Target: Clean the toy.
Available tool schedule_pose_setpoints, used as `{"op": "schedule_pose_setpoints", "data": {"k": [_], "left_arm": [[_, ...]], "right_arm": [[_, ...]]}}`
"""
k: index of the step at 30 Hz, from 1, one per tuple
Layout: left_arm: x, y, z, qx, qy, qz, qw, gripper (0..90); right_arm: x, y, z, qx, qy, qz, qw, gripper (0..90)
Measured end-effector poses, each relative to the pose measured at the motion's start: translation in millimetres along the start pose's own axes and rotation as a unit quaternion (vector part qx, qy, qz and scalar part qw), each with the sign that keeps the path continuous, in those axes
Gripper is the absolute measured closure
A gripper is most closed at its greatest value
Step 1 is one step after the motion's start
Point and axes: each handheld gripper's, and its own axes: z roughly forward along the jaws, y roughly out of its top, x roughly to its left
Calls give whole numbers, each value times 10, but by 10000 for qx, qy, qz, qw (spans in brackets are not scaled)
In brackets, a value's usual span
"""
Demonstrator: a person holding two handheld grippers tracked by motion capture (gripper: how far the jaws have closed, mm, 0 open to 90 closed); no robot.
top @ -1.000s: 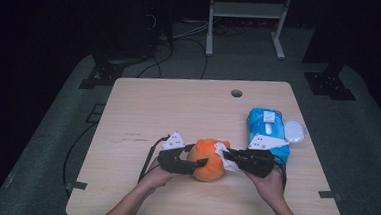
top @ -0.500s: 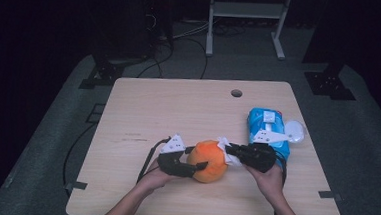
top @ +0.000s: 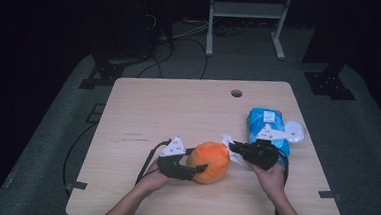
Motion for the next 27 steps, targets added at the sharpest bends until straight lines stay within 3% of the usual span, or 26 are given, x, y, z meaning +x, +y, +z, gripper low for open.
{"op": "schedule_pose_setpoints", "data": {"k": [6, 11, 14, 18, 21, 27], "left_arm": [[-18, 9, 9, 37, -65, 81, 9999, 331], [-66, 8, 10, 60, -121, 245, 9996, 330], [-102, 15, 18, 91, -155, 412, 9990, 329], [-203, 27, 47, 166, -239, 803, 9963, 323], [-279, 42, 70, 244, -211, 1061, 9938, 310], [-291, 34, 70, 271, -243, 1099, 9933, 292]], "right_arm": [[98, 19, -25, 13, 56, -123, 9999, 829], [69, 72, 28, -61, 131, -80, 9999, 829], [-3, 55, 42, -75, 144, 79, 9998, 829], [-58, 35, 28, -120, 178, 250, 9995, 829], [-3, 48, 59, -54, 327, 204, 9992, 829], [167, 86, 82, -28, 526, 45, 9986, 830]]}}
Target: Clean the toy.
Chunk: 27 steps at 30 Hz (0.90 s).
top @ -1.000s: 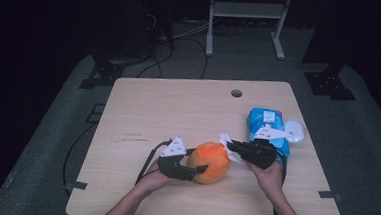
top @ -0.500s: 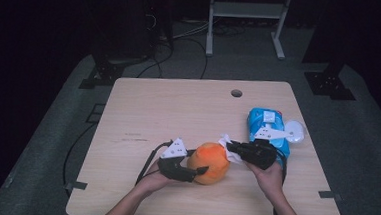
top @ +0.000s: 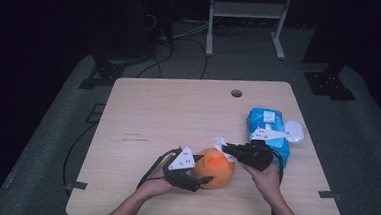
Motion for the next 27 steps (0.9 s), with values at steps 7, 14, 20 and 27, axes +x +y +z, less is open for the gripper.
{"op": "schedule_pose_setpoints", "data": {"k": [7, 14, 20, 27], "left_arm": [[-33, 16, 31, -1, -37, 77, 10000, 267], [-27, 10, 27, -38, -77, 74, 9999, 269], [-2, -1, 30, -84, -102, -20, 9999, 290], [74, -24, 17, -155, -107, -286, 9994, 304]], "right_arm": [[223, 83, 69, -56, 406, -147, 9991, 830], [250, 112, 74, 116, 302, -359, 9988, 829], [151, 45, -20, 224, -10, -406, 9989, 829], [-52, -87, -195, 226, -309, -112, 9992, 829]]}}
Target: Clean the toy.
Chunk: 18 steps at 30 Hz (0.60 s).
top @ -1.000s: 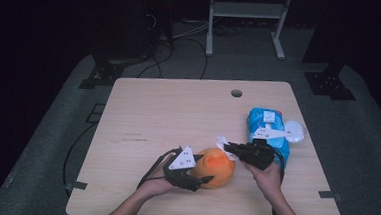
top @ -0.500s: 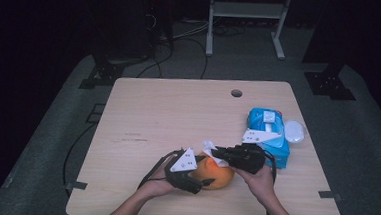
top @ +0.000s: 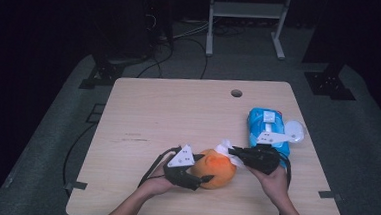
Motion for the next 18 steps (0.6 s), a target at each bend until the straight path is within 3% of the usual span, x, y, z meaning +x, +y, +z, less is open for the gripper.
{"op": "schedule_pose_setpoints", "data": {"k": [5, 18], "left_arm": [[28, -6, -10, -22, 13, -105, 9999, 304], [52, -6, -19, -22, 90, -226, 9997, 307]], "right_arm": [[-133, -96, -84, -41, -46, 295, 9995, 829], [-103, -98, -62, 10, 53, 336, 9994, 830]]}}
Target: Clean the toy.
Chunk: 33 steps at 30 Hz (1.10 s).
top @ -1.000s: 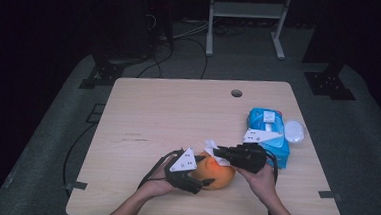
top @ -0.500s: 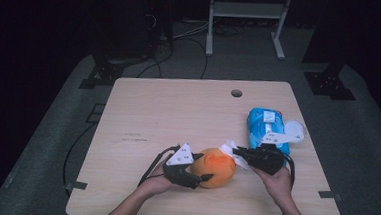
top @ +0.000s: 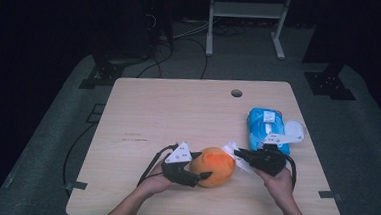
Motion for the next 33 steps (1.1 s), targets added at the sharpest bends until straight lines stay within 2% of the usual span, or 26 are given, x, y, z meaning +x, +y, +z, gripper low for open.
{"op": "schedule_pose_setpoints", "data": {"k": [4, 14, 18, 21, 24, 26, 31, 33], "left_arm": [[9, 12, 8, 10, 45, -62, 10000, 307], [-18, 34, 50, 10, 124, -102, 9999, 301], [-31, 52, 80, -16, 158, -131, 9998, 302], [-62, 80, 113, 9, 194, -110, 9998, 301], [-85, 89, 120, 37, 239, -41, 9997, 302], [-82, 80, 116, 5, 232, -101, 9997, 303], [-75, 71, 120, -16, 204, -127, 9997, 306], [-76, 68, 121, -15, 201, -130, 9997, 306]], "right_arm": [[78, 50, 16, -2, -35, -174, 9998, 830], [333, 202, 139, -80, 261, -471, 9985, 830], [491, 301, 182, -166, 542, -651, 9963, 830], [676, 384, 242, -136, 636, -971, 9931, 829], [822, 448, 318, 50, 414, -1393, 9894, 830], [831, 460, 351, 152, 205, -1550, 9876, 831], [720, 456, 283, 61, -36, -1439, 9896, 831], [629, 440, 236, 60, -120, -1327, 9911, 830]]}}
